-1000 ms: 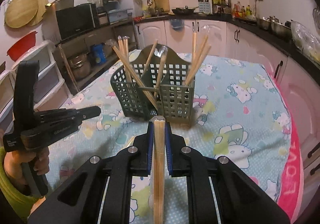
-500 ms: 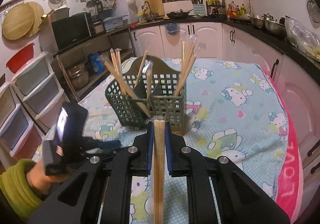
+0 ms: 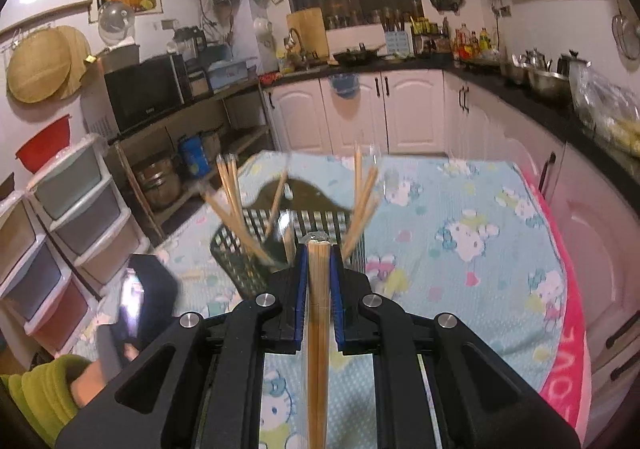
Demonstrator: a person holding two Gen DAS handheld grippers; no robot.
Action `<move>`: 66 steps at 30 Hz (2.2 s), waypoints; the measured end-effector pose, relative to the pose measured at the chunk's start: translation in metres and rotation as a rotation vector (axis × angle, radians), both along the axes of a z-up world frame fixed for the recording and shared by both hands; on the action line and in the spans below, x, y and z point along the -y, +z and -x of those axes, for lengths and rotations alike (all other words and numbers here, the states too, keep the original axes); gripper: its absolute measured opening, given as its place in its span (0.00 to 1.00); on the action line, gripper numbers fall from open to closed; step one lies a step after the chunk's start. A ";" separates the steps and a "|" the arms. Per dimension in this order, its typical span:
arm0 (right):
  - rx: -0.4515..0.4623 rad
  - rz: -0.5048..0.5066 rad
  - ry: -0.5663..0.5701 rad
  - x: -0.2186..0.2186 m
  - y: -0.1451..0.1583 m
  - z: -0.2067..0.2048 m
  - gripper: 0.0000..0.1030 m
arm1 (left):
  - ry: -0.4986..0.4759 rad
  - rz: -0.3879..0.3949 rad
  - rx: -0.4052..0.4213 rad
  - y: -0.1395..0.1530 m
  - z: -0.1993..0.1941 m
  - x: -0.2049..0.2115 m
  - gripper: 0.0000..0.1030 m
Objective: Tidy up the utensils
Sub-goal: 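Lift both held chopsticks and carry them over the green caddy, then lower the left gripper's chopstick into the caddy while the right gripper lowers its own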
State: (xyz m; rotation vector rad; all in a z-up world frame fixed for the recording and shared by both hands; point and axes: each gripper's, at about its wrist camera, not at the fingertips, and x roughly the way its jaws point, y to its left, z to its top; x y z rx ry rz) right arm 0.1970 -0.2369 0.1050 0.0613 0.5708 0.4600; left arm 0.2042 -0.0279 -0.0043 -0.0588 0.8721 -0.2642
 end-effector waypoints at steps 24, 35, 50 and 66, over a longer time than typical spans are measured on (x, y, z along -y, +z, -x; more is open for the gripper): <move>0.273 -0.070 0.005 -0.020 0.107 -0.031 0.11 | 0.173 0.131 0.430 0.163 -0.030 -0.051 0.01; 0.359 -0.105 -0.094 -0.018 0.098 -0.072 0.11 | 0.251 0.141 0.552 0.165 -0.072 -0.049 0.02; 0.405 -0.081 -0.157 -0.030 0.044 -0.110 0.11 | 0.314 0.167 0.691 0.137 -0.099 -0.051 0.02; 0.371 -0.089 -0.136 -0.042 0.003 -0.114 0.11 | 0.270 0.187 0.636 0.103 -0.097 -0.054 0.07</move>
